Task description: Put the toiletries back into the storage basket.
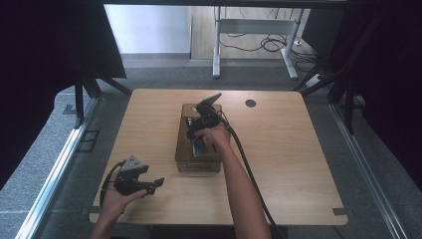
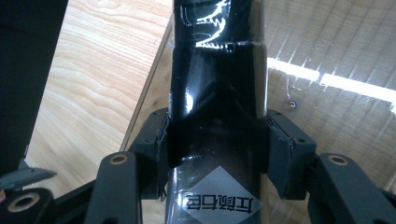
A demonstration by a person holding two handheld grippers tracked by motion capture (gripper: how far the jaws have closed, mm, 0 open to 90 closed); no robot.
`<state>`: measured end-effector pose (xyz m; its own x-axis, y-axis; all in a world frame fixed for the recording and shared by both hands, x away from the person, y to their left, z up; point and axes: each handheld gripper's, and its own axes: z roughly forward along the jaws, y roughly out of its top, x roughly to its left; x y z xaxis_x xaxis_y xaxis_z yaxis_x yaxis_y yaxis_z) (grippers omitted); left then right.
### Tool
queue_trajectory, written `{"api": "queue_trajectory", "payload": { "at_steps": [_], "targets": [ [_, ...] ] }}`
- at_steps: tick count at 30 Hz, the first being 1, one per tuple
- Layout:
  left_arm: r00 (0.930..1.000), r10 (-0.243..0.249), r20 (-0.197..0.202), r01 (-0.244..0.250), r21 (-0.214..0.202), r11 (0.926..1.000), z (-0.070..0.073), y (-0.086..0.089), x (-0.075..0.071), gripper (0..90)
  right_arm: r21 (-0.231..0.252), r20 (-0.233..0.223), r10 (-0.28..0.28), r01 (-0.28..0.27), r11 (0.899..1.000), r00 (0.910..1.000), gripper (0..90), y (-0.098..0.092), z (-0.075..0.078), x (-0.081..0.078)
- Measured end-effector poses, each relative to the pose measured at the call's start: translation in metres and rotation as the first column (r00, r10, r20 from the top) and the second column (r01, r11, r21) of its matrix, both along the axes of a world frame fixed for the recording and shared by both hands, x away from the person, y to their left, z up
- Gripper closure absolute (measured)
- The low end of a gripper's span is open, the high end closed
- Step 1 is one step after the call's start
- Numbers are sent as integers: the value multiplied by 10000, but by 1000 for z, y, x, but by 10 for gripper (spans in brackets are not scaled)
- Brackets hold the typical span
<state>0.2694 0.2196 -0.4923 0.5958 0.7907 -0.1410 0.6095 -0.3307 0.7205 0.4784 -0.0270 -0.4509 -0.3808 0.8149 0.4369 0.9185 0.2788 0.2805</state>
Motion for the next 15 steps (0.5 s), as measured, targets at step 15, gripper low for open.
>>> {"api": "queue_trajectory", "payload": {
  "at_steps": [15],
  "targets": [
    [10000,25,1,-25,-146,9999,0,2,1,205,29,-417,-871,873,9962,9953,469,11,-15,1]
  ]
}}
